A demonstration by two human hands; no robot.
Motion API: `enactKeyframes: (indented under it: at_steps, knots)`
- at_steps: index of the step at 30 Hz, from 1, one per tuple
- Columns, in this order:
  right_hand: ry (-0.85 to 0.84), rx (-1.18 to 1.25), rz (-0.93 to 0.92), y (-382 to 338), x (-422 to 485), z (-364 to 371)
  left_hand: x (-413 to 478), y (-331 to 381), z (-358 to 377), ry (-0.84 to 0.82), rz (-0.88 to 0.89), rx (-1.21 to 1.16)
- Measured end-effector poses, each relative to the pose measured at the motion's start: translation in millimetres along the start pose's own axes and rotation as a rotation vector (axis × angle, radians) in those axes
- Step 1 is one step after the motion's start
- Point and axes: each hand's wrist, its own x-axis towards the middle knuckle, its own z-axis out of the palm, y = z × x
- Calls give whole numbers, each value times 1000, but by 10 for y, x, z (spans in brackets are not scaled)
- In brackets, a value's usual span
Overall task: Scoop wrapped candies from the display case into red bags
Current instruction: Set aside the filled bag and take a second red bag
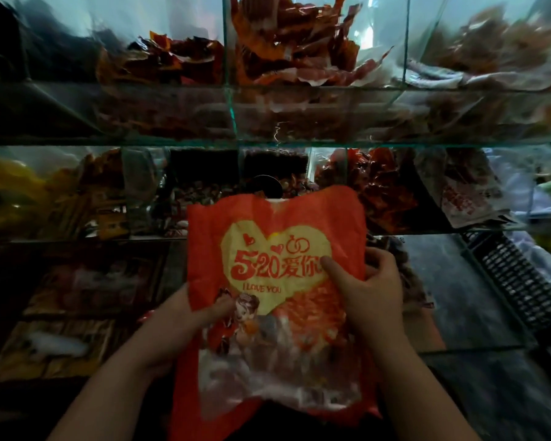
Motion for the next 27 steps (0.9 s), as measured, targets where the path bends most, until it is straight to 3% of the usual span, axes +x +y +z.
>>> enactKeyframes:
  at_steps: [2,5,7,8,12,16,19,24,27]
  knots:
    - [-62,17,89,104,-57,-38,-110,-136,-20,46,-13,46]
    - [-514,242,303,232,-71,-217,-112,-153,-81,273,4,-6]
    - [-774,255,346,224,-42,-333,-78,-87,-136,288,17,-44]
    - [-798,189,301,219,-11,-347,-66,-47,-155,256,18,-60]
    - [-604,93,173,130,42,-253,-76,9,-174,-10,-29,48]
    - [-575,18,137,157,6,-267,-109,-17,-378,194,39,149]
    - [-572,119,208,193,-43,-198,-83,-48,-536,264,14,49]
    - [-537,332,374,214,-39,-156,-159,-108,-550,143,-10,-180]
    - [-528,374,416,193,24,-248,-239,-117,-643,38,73,-217]
